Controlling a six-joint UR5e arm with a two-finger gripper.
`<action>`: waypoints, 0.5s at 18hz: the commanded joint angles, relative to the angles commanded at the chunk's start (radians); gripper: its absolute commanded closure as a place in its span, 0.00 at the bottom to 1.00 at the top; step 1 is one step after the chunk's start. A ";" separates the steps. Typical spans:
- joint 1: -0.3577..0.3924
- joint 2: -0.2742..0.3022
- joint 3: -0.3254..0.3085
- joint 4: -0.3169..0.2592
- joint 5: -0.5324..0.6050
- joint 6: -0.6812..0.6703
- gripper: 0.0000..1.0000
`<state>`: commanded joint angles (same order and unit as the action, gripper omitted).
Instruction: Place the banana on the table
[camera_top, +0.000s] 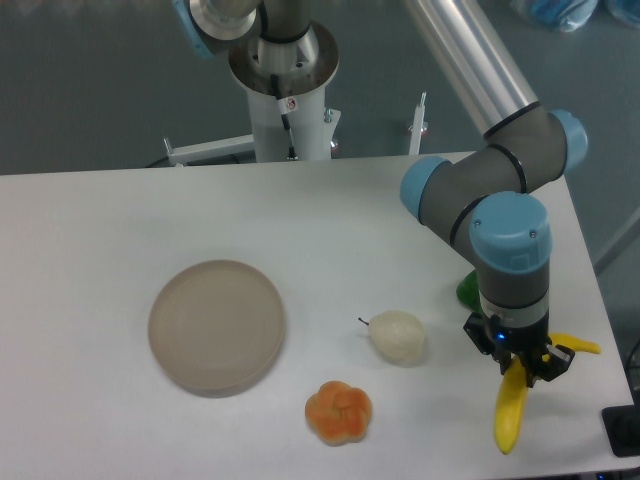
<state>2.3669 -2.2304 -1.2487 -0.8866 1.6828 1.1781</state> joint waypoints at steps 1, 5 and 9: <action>0.000 0.000 -0.005 0.003 0.000 0.000 0.85; 0.000 0.005 0.000 0.003 -0.002 -0.008 0.85; 0.000 0.011 -0.014 0.003 0.000 -0.014 0.85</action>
<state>2.3669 -2.2197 -1.2624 -0.8836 1.6828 1.1643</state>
